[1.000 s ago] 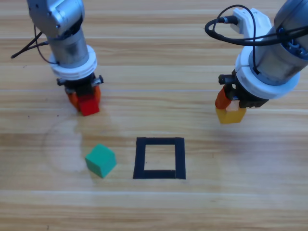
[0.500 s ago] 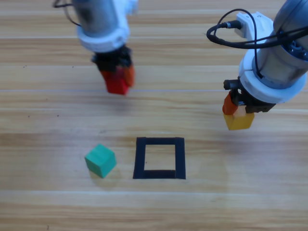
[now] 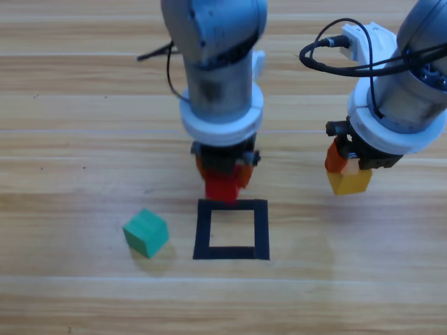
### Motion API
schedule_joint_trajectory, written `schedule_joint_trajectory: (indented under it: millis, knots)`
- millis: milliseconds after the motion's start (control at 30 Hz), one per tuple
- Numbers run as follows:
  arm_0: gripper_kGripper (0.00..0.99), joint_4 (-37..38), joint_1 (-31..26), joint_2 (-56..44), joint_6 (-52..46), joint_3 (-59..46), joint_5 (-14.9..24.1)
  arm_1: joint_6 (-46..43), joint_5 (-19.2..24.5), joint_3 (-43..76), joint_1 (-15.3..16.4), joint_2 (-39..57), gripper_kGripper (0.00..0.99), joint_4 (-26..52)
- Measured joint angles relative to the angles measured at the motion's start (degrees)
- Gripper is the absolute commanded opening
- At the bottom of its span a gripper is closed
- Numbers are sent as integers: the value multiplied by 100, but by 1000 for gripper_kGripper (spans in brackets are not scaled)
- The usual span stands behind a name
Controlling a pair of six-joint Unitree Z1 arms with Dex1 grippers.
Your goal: Stack the blocks in the rectangular block: red at the bottom, yellow in the middle, green on top
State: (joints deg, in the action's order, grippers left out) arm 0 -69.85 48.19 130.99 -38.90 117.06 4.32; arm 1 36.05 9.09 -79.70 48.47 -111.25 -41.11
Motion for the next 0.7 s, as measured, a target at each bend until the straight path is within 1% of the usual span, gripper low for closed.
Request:
schedule_joint_trajectory:
  millis: [100, 233, 533, 600, 700]
  knots:
    - [0, -3, 64, -36, -608, -304, 20, 0, 0, 0, 0, 2, 0, -28]
    - [0, -8, 197, -41, -1128, -447, 96, 0, -1, 1, 0, 7, 0, -28]
    - [0, 22, 504, -86, -1685, -452, 145, 0, 0, 9, 0, 8, 0, -50]
    - [0, 180, 530, -161, -1768, -563, 176, 0, 0, 19, 0, 15, 0, -59]
    - [0, 763, 536, -366, -1908, -1107, 231, 0, 0, 41, 0, 22, 0, -60]
